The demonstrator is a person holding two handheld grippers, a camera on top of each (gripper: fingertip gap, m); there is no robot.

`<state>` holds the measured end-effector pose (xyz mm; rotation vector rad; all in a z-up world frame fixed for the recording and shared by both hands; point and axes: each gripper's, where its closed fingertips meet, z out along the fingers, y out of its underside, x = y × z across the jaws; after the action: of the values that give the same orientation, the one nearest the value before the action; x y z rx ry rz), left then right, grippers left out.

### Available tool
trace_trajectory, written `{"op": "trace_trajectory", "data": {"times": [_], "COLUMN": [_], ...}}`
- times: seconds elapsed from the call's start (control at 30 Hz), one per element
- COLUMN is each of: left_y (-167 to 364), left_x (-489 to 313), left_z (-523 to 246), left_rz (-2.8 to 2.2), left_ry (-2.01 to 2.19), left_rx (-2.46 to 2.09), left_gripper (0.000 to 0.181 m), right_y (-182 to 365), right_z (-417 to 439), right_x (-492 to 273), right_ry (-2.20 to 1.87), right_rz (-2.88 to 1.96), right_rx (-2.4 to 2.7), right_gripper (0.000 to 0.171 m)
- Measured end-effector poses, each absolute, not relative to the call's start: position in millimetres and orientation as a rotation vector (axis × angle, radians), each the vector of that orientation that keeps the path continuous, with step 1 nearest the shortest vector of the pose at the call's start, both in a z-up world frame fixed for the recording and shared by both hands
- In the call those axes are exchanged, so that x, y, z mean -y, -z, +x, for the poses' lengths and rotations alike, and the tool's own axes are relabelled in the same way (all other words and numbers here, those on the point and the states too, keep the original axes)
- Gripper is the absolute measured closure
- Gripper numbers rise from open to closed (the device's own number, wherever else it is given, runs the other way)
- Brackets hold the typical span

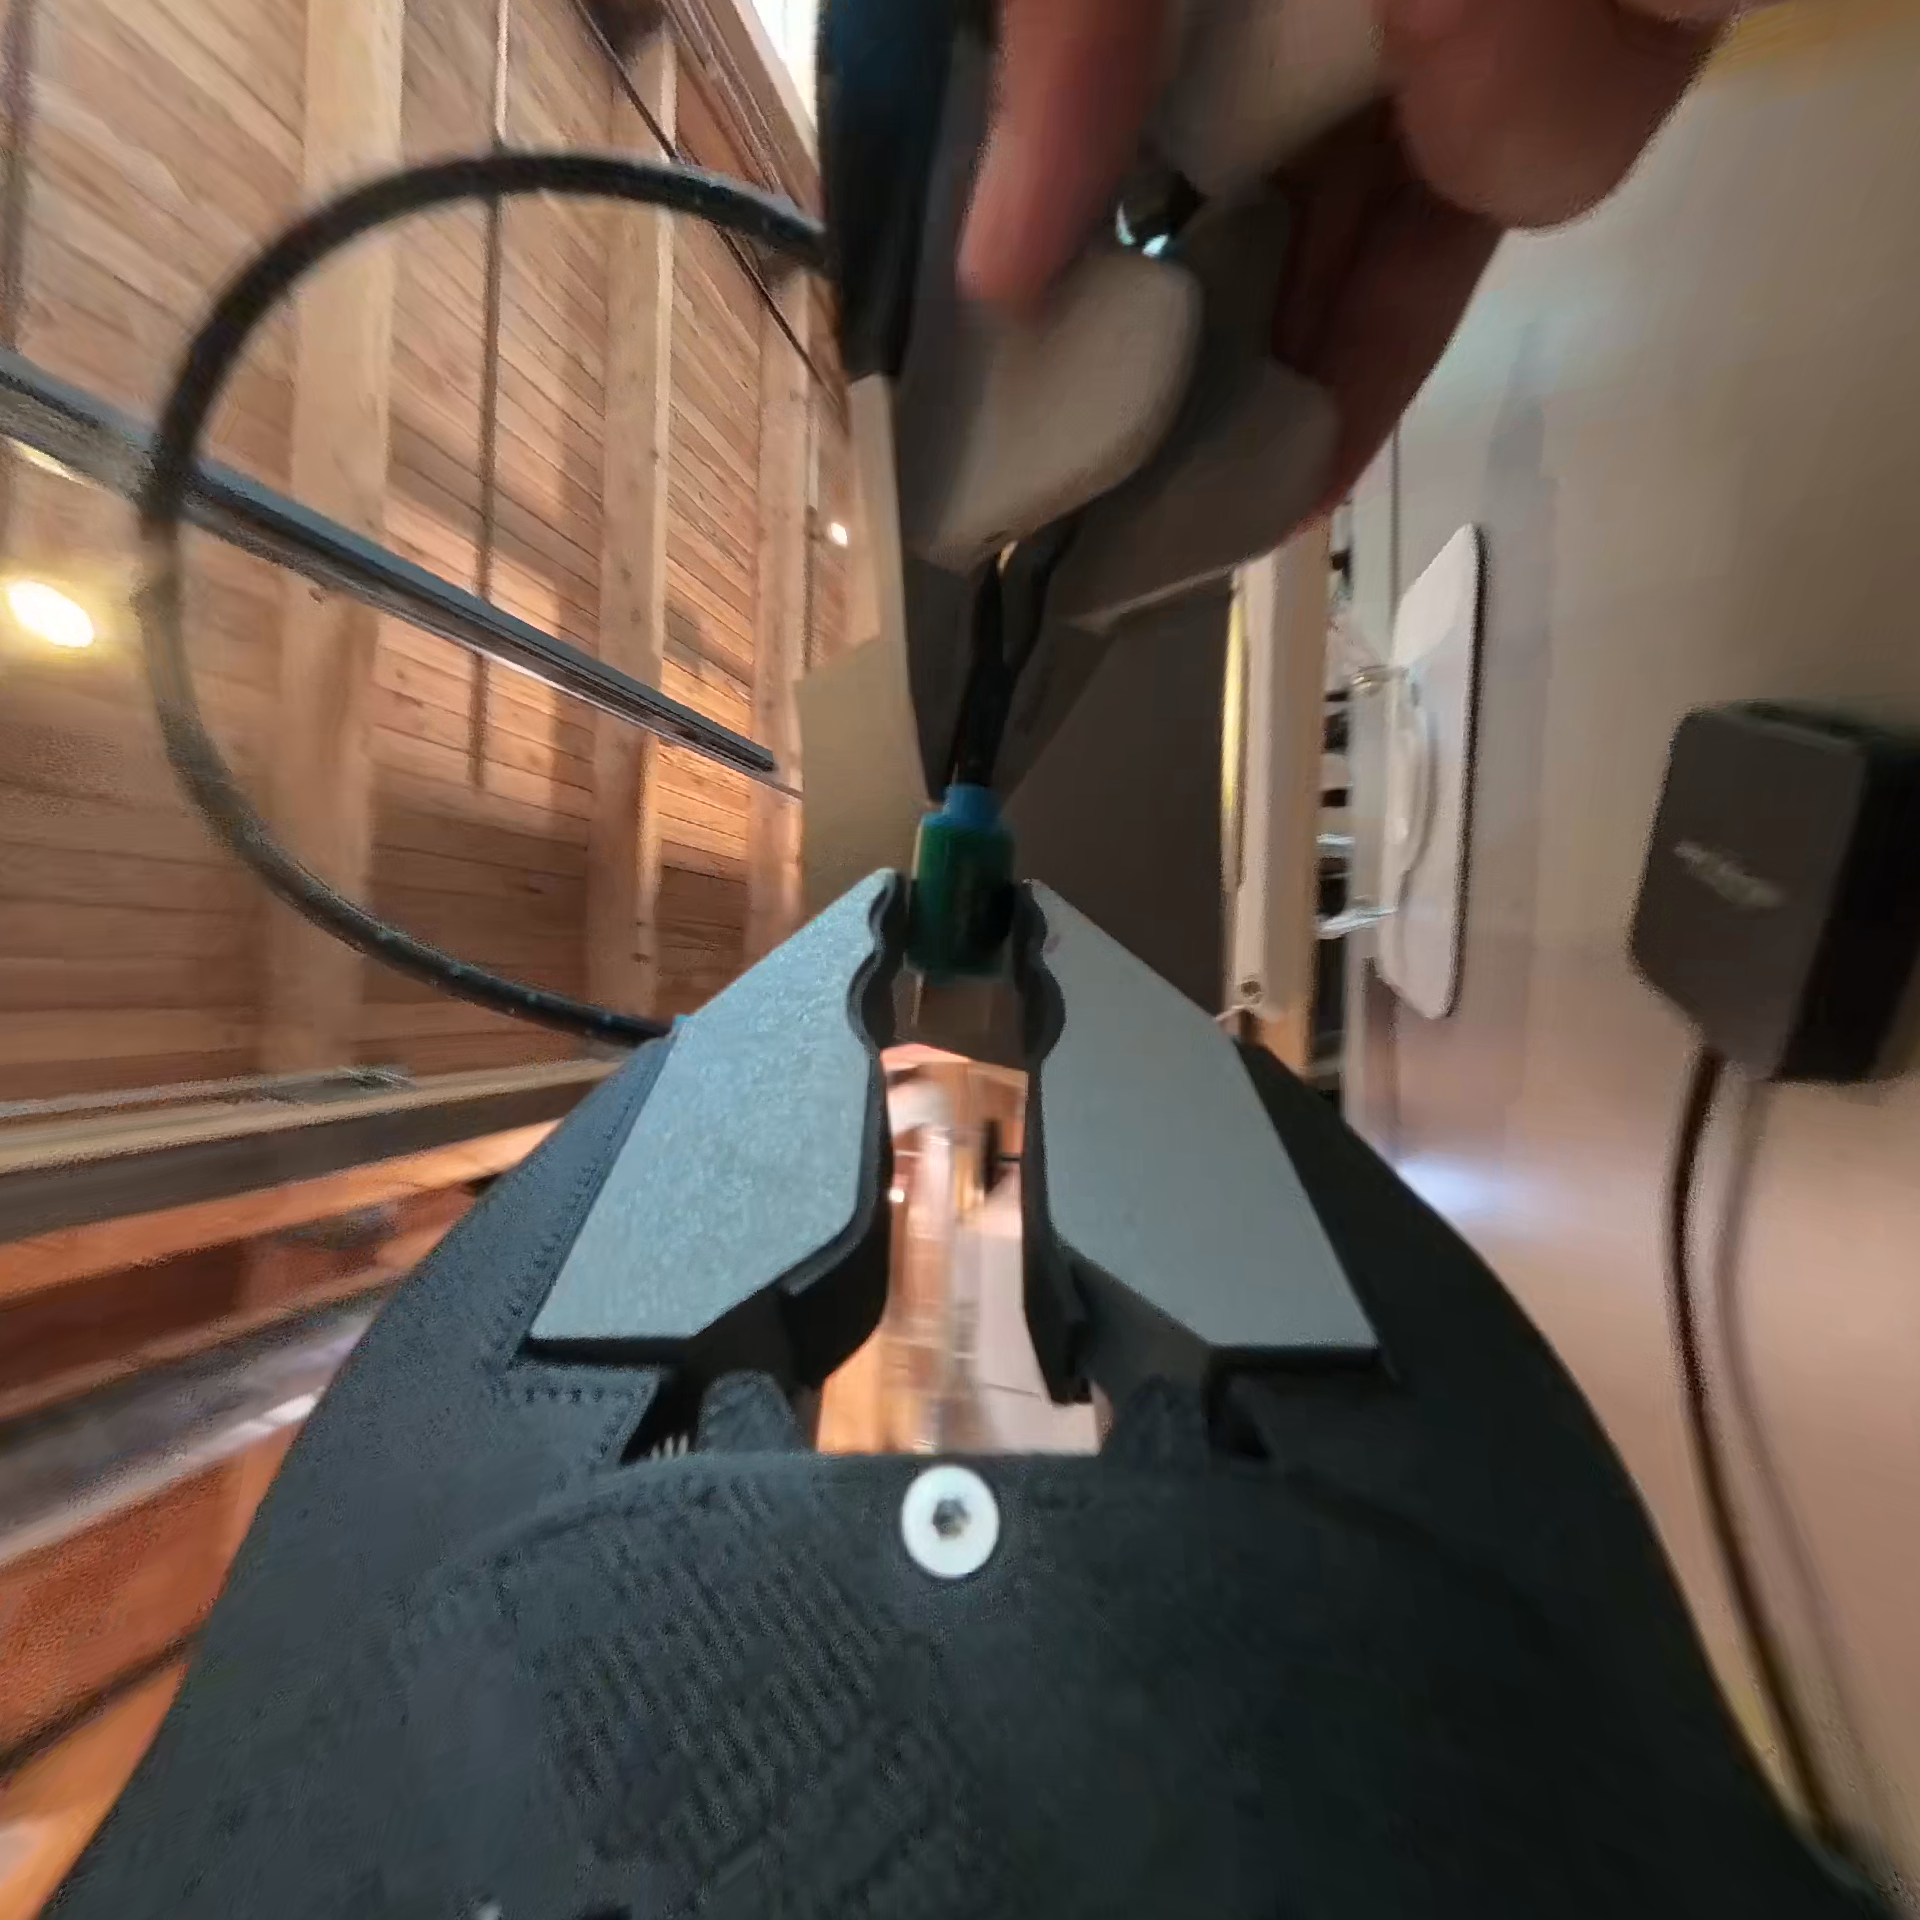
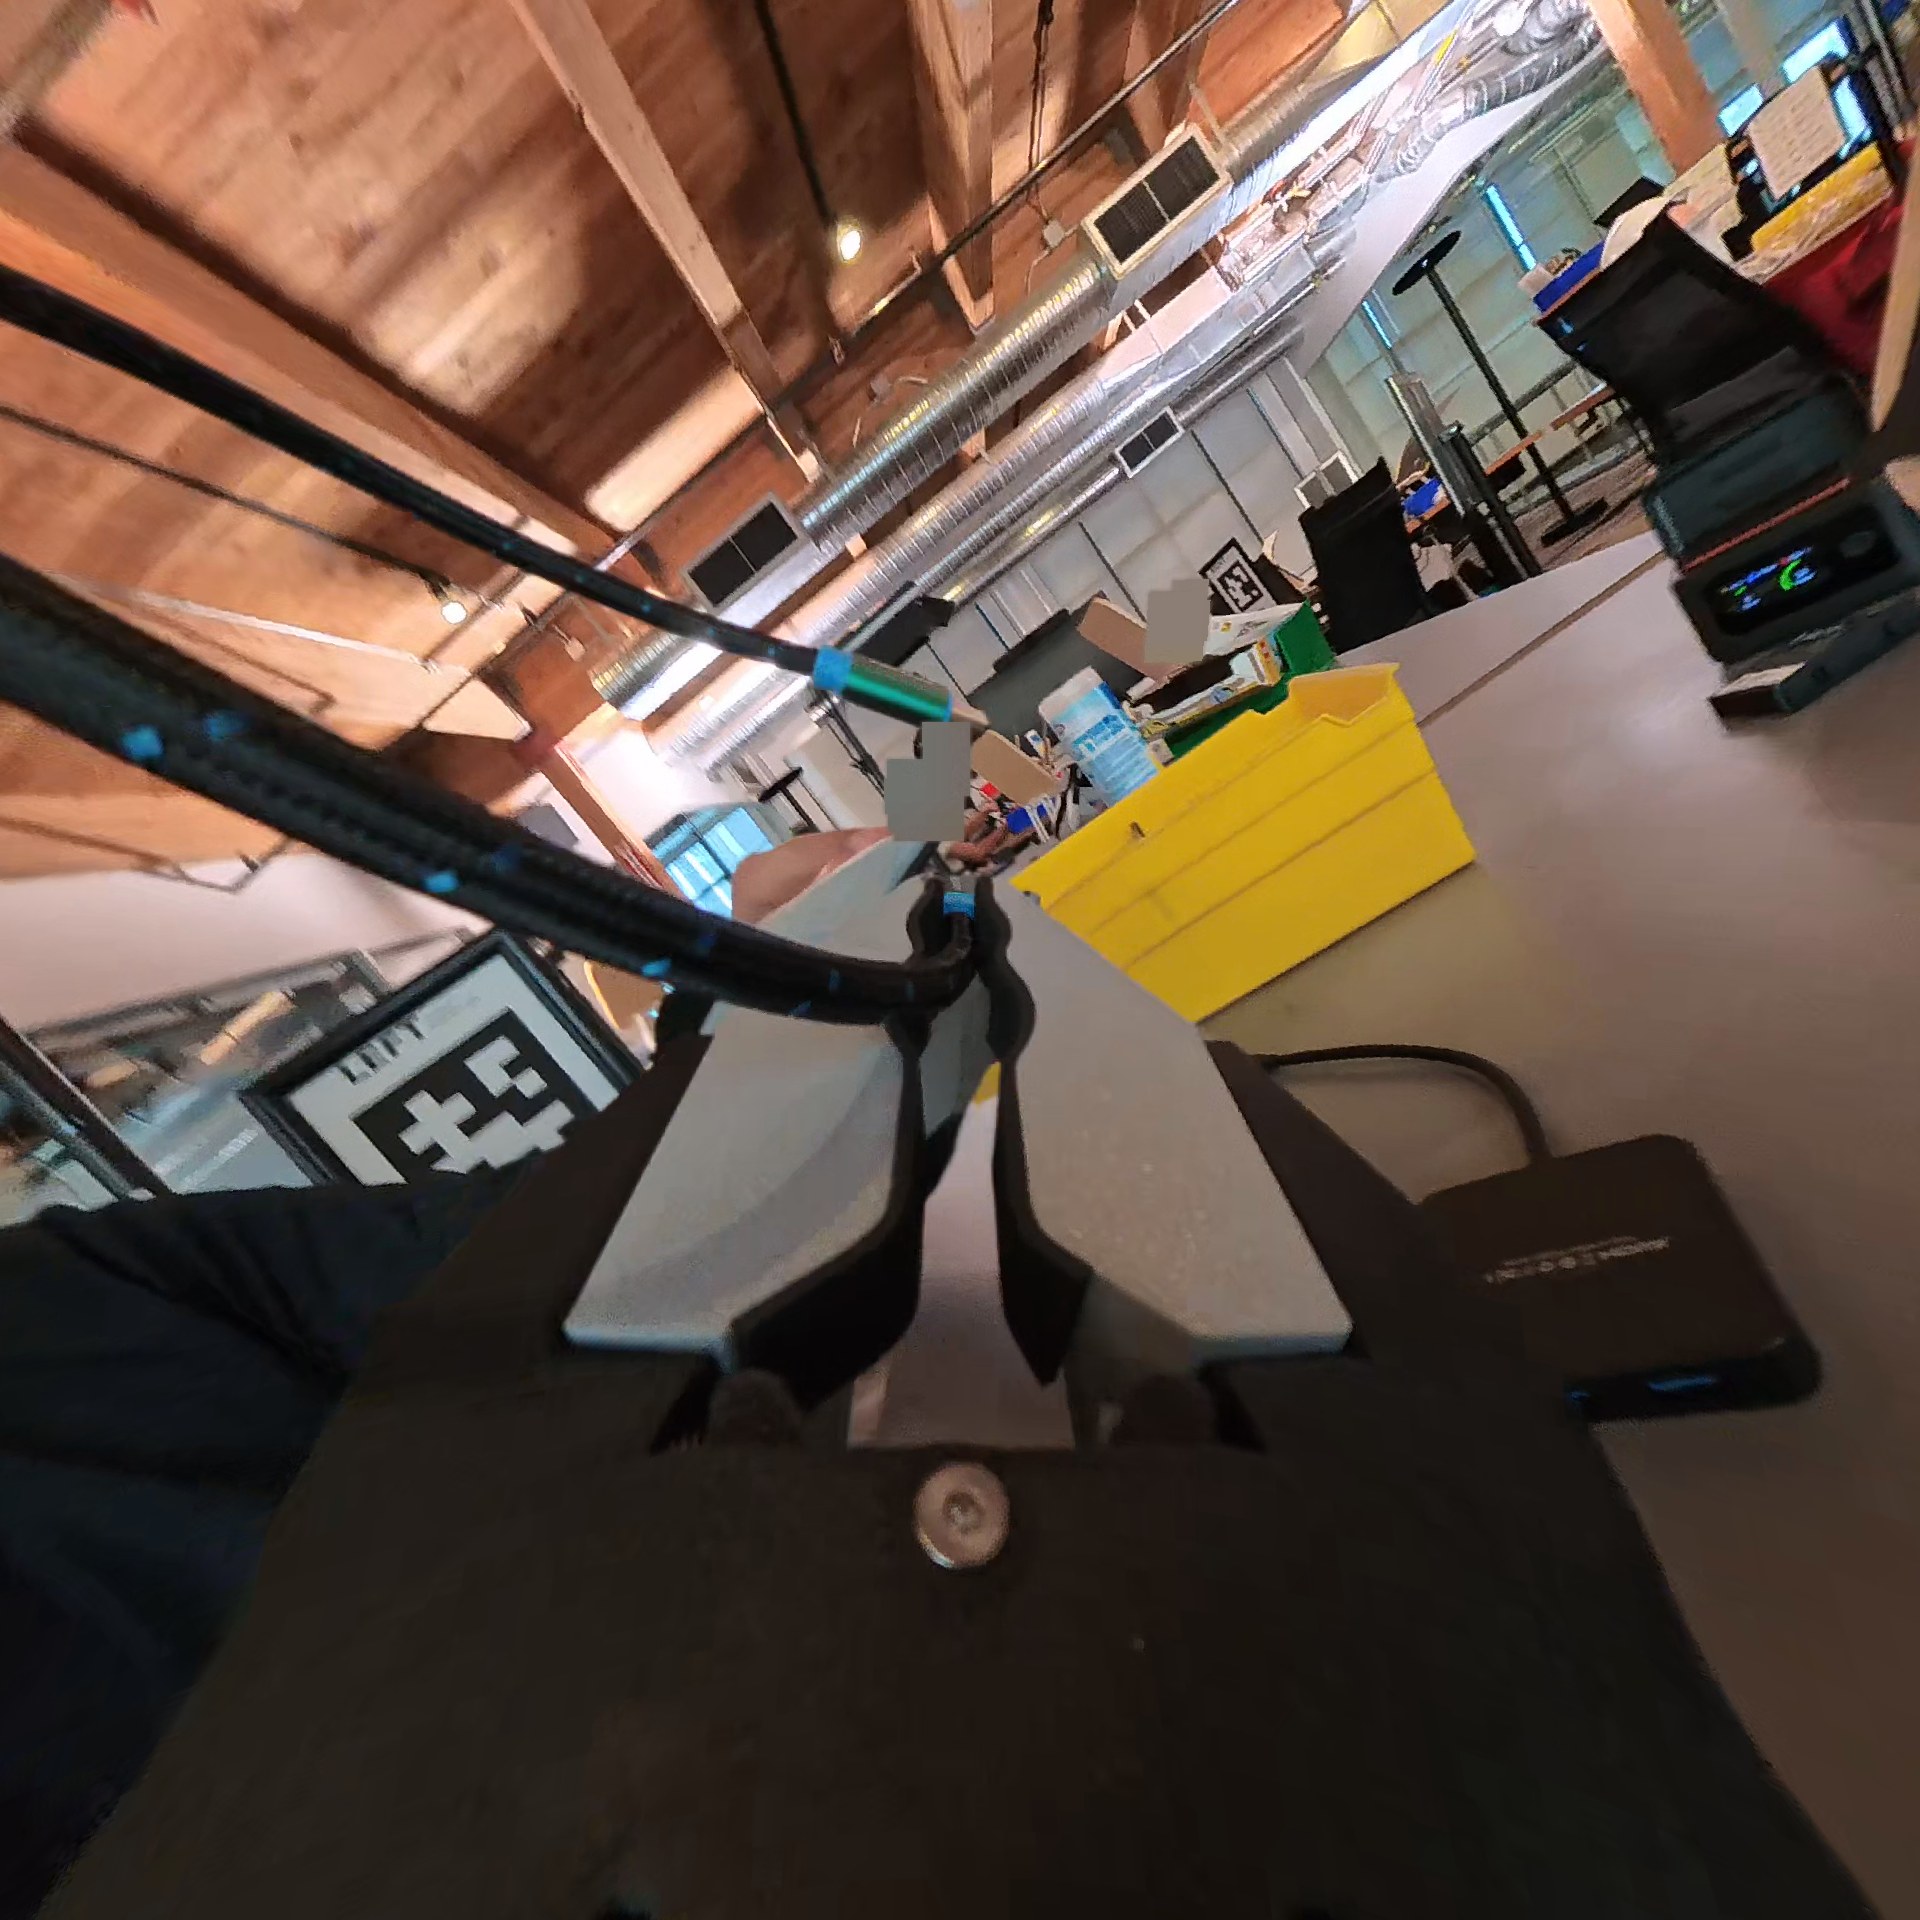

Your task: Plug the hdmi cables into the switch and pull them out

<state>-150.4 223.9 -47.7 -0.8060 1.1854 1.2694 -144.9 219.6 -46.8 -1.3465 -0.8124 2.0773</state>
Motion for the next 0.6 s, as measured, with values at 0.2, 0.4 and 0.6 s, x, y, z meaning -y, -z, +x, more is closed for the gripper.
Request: {"op": "trace_trajectory", "data": {"times": [0.2, 0.4, 0.6], "left_y": [47, 57, 72], "left_x": [-217, -219, -222], "left_z": [-156, -154, -153], "left_rz": [-1.131, -1.130, -1.172], "left_ry": [-0.901, -0.923, -0.897], "left_rx": [-1.085, -1.149, -1.165], "left_gripper": [0.163, 0.175, 0.176], "right_y": [45, 46, 54], "right_z": [-133, -134, -135], "right_x": [-221, -220, -225], "right_ry": [-1.915, -1.810, -1.823], "right_rz": [-1.283, -1.297, -1.366], "right_rx": [0.935, 0.979, 0.951], "right_gripper": [0.168, 0.168, 0.169]}}
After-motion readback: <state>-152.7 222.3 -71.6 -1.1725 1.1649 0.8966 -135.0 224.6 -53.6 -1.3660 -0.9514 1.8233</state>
